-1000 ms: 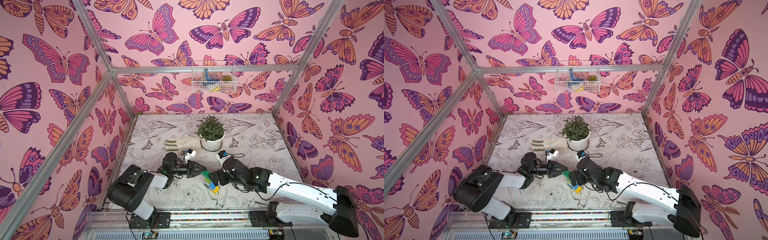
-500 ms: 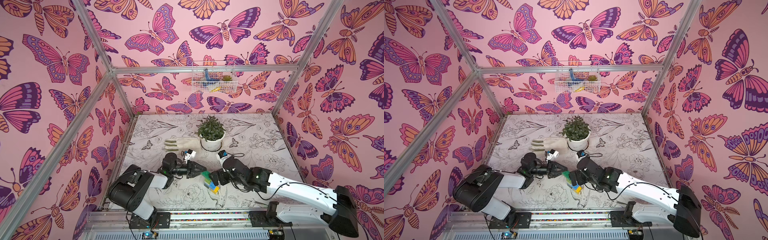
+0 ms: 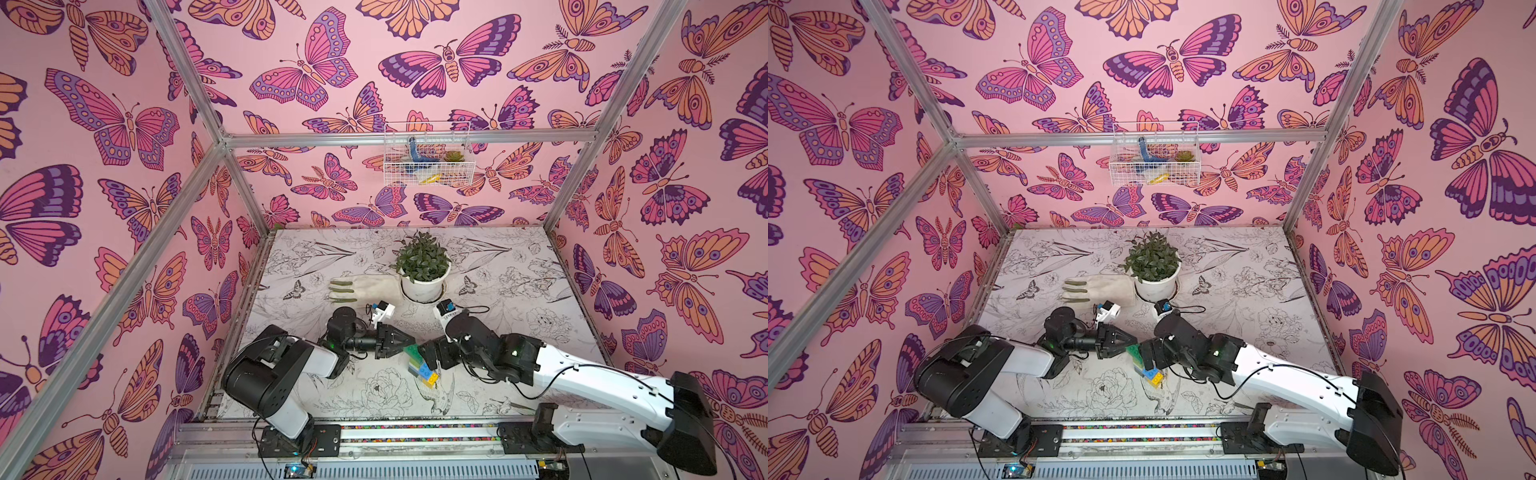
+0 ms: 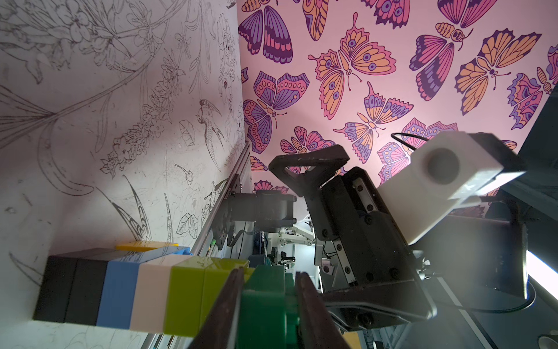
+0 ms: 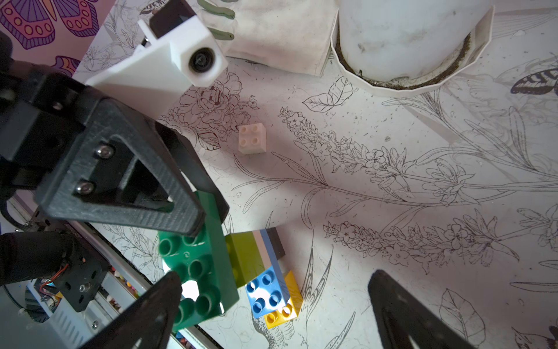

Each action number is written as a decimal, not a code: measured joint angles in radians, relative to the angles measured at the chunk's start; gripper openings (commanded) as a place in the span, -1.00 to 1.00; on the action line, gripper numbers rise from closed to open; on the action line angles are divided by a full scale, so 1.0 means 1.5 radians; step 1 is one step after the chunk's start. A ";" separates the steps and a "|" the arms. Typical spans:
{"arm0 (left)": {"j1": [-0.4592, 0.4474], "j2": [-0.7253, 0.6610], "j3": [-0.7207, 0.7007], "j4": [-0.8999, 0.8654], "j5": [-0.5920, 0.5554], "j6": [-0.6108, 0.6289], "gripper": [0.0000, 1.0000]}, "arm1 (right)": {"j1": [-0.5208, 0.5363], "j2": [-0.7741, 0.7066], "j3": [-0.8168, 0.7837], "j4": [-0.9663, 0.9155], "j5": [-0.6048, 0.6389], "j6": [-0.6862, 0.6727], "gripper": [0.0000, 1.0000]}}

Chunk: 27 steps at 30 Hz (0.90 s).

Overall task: Assemble a giraffe with lego
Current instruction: Assemble the lego brick with the lego brick.

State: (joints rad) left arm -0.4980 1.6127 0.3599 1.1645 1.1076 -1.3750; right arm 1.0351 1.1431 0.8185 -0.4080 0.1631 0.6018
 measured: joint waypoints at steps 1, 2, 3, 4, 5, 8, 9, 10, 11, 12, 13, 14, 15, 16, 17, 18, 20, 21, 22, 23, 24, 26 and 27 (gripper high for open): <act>0.000 0.002 0.000 0.004 0.000 -0.001 -1.00 | 0.000 0.000 0.000 0.001 0.000 0.000 0.99; 0.000 0.005 0.000 0.008 -0.001 -0.001 -1.00 | 0.000 0.001 0.000 0.001 -0.001 -0.001 0.99; 0.000 0.007 -0.001 0.009 -0.001 -0.002 -1.00 | 0.000 0.002 0.000 0.001 -0.002 -0.001 0.99; 0.000 0.010 -0.002 0.012 -0.001 -0.004 -1.00 | 0.000 0.004 0.000 0.000 -0.002 -0.002 0.99; 0.000 0.011 -0.003 0.015 -0.001 -0.005 -1.00 | 0.000 0.005 0.000 0.001 -0.003 -0.003 0.99; 0.000 0.013 -0.003 0.022 -0.003 -0.008 -1.00 | 0.000 0.007 0.000 0.001 -0.005 -0.003 0.99; 0.000 0.014 -0.004 0.024 -0.003 -0.009 -1.00 | 0.000 0.007 0.000 0.001 -0.005 -0.003 0.99; 0.000 0.014 -0.004 0.025 -0.003 -0.010 -1.00 | 0.000 0.007 0.000 0.001 -0.005 -0.004 0.98; 0.000 0.014 -0.004 0.026 -0.004 -0.010 -1.00 | 0.000 0.008 0.000 0.000 -0.006 -0.005 0.98; 0.000 0.014 -0.006 0.027 -0.005 -0.010 -1.00 | 0.000 0.008 0.000 0.000 -0.007 -0.005 0.98; 0.000 0.014 -0.012 0.034 -0.006 -0.012 -1.00 | 0.000 0.010 0.000 0.000 -0.008 -0.005 0.98; 0.001 0.014 -0.019 0.044 -0.006 -0.014 -1.00 | 0.000 0.011 0.000 0.000 -0.010 -0.006 0.98; 0.001 0.014 -0.022 0.050 -0.007 -0.014 -1.00 | 0.000 0.012 0.000 0.000 -0.012 -0.006 0.98; 0.001 0.015 -0.024 0.055 -0.007 -0.015 -1.00 | 0.000 0.012 0.000 0.000 -0.012 -0.007 0.98; 0.001 0.015 -0.025 0.060 -0.008 -0.017 -1.00 | 0.000 0.012 0.000 0.000 -0.013 -0.008 0.98; 0.001 0.016 -0.026 0.063 -0.008 -0.018 -1.00 | 0.000 0.012 0.000 0.000 -0.013 -0.009 0.98; 0.001 0.019 -0.026 0.068 -0.011 -0.022 -1.00 | 0.000 0.012 0.000 0.000 -0.015 -0.012 0.98; 0.001 0.020 -0.026 0.070 -0.012 -0.022 -1.00 | 0.000 0.012 0.000 0.000 -0.016 -0.013 0.98; 0.001 0.021 -0.026 0.072 -0.013 -0.024 -1.00 | 0.000 0.012 0.000 0.000 -0.017 -0.014 0.98; 0.001 0.022 -0.026 0.074 -0.015 -0.026 -1.00 | 0.000 0.012 0.000 0.000 -0.017 -0.015 0.98; 0.001 0.022 -0.027 0.075 -0.016 -0.027 -1.00 | 0.000 0.012 0.000 0.000 -0.018 -0.016 0.98; 0.001 0.022 -0.029 0.079 -0.016 -0.027 -1.00 | 0.000 0.014 0.000 0.000 -0.018 -0.017 0.97; 0.001 0.023 -0.030 0.081 -0.016 -0.027 -1.00 | 0.000 0.016 0.000 0.000 -0.018 -0.017 0.98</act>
State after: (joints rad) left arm -0.4965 1.6470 0.3153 1.2854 1.0836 -1.4162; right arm 1.0355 1.1664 0.8185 -0.4084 0.1364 0.5762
